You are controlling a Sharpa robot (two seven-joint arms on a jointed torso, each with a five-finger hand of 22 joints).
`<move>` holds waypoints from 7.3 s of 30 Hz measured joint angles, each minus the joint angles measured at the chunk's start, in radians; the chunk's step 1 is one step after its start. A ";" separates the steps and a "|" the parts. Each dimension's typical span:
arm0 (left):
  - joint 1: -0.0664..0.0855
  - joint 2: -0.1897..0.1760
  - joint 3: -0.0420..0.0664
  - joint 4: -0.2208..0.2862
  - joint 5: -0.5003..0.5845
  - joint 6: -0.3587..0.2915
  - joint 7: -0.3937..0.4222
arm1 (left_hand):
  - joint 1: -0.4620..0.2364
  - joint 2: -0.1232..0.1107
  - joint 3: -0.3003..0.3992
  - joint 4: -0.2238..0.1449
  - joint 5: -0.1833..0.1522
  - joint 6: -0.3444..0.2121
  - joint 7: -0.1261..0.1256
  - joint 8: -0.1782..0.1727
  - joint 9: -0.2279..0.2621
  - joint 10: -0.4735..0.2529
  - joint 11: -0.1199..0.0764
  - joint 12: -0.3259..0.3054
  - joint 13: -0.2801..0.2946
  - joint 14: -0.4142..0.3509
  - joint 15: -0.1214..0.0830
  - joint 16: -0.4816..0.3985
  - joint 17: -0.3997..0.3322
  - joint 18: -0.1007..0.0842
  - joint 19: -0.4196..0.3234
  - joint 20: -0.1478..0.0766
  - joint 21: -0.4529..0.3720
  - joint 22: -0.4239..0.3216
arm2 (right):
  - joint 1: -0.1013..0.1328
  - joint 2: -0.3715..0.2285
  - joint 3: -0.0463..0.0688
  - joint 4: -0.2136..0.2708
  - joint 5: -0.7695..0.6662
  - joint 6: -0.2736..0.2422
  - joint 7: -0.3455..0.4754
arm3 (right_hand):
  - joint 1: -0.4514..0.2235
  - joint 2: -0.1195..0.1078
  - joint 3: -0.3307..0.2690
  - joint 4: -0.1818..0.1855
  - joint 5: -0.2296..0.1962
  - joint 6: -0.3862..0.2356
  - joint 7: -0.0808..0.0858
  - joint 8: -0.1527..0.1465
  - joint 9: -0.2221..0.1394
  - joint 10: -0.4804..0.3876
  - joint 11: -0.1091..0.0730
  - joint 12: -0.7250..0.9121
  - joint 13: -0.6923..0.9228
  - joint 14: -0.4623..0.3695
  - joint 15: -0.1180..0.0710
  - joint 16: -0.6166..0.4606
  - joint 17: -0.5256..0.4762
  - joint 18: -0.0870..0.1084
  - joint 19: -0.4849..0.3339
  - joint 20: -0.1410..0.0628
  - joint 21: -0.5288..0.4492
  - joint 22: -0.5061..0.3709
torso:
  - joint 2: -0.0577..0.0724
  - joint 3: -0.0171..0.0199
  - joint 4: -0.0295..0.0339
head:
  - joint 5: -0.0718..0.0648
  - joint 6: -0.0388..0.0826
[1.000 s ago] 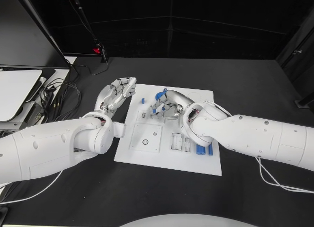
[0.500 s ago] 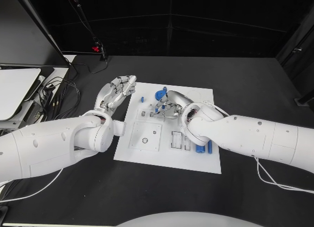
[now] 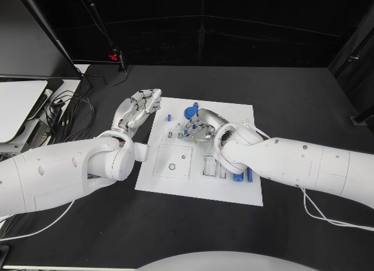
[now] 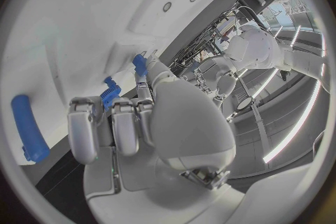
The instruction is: Assemble the parts on the task board
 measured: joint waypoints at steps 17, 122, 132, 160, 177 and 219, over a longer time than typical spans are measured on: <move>0.000 0.000 0.000 0.000 0.000 0.000 0.000 | 0.004 0.004 0.000 0.000 0.004 0.000 0.000 0.000 0.000 0.000 0.000 0.000 0.000 0.000 0.000 0.000 0.000 0.000 0.000 0.000 0.000 0.000 | -0.002 0.010 0.000 -0.015 0.002 0.004 0.001 | 0.001 -0.001 -0.003 -0.002 0.001 0.001 0.001 -0.017 -0.003 0.000 0.000 0.000 0.000 0.000 0.000 0.000 0.000 0.000 0.000 0.000 0.000 0.000 | 0.000 0.0006 0.0007 | 0.006 -0.007; 0.142 -0.034 -0.002 -0.085 -0.518 0.062 -0.149 | 0.022 0.023 -0.188 -0.004 0.006 0.036 0.003 0.044 0.001 1.160 -0.148 0.879 1.238 1.302 -0.207 0.741 1.222 0.019 0.842 -0.130 1.057 0.879 | 0.076 -0.473 -0.001 0.274 0.890 -0.013 0.715 | -0.356 0.137 -0.369 0.173 0.065 -0.381 0.020 -0.031 -0.013 -0.714 0.060 -0.586 -0.263 -0.620 0.082 -0.610 -0.442 0.164 -0.713 0.072 -0.922 -0.253 | -0.007 0.0075 -0.0217 | 0.001 -0.017; 0.233 0.011 -0.002 -0.132 -0.795 0.219 -0.376 | 0.015 0.033 -0.225 -0.001 0.016 0.253 0.020 0.002 0.012 1.163 -0.126 0.883 1.244 1.324 -0.188 0.763 1.244 -0.078 1.176 -0.093 1.313 1.138 | 0.077 -0.491 -0.002 0.273 0.997 0.029 0.740 | -0.395 0.155 -0.418 0.178 0.065 -0.408 0.015 0.001 -0.012 -0.761 0.078 -0.597 -0.335 -0.676 0.107 -0.607 -0.510 0.164 -0.742 0.095 -0.956 -0.280 | -0.011 0.0114 -0.0372 | 0.009 -0.017; 0.285 0.164 -0.002 -0.231 -0.993 0.876 -0.942 | -0.095 0.019 -0.212 0.000 -0.071 0.384 -0.025 0.193 0.283 1.164 -0.204 0.883 1.244 1.322 -0.251 0.763 1.244 -0.078 1.180 -0.152 1.313 1.138 | 0.069 -0.465 -0.003 0.247 1.041 0.068 0.711 | -0.326 0.151 -0.441 0.169 0.017 -0.432 0.033 0.056 -0.011 -0.790 0.092 -0.561 -0.401 -0.717 0.116 -0.558 -0.586 0.164 -0.749 0.109 -0.976 -0.296 | -0.012 0.0081 -0.0341 | 0.050 0.007; 0.271 0.263 -0.001 -0.289 -0.936 0.953 -1.082 | -0.109 0.075 -0.234 0.001 -0.025 0.465 -0.047 0.093 0.309 1.164 -0.226 0.883 1.244 1.324 -0.274 0.763 1.244 -0.078 1.181 -0.174 1.313 1.138 | 0.067 -0.465 -0.003 0.247 1.043 0.075 0.701 | -0.321 0.156 -0.438 0.172 0.024 -0.436 0.037 0.068 -0.011 -0.794 0.096 -0.551 -0.413 -0.720 0.120 -0.546 -0.601 0.164 -0.745 0.113 -0.980 -0.298 | -0.012 0.0082 -0.0326 | 0.037 0.001; 0.234 0.365 -0.001 -0.366 -0.940 0.897 -1.237 | -0.054 0.126 -0.245 -0.003 -0.035 0.499 -0.048 0.008 0.356 1.164 -0.225 0.883 1.243 1.324 -0.273 0.763 1.243 -0.078 1.181 -0.173 1.313 1.137 | 0.067 -0.465 -0.004 0.254 1.044 0.062 0.692 | -0.317 0.160 -0.441 0.174 0.024 -0.451 0.029 0.087 -0.011 -0.801 0.096 -0.542 -0.435 -0.720 0.120 -0.532 -0.625 0.164 -0.745 0.113 -0.980 -0.301 | -0.013 0.0093 -0.0320 | 0.033 -0.015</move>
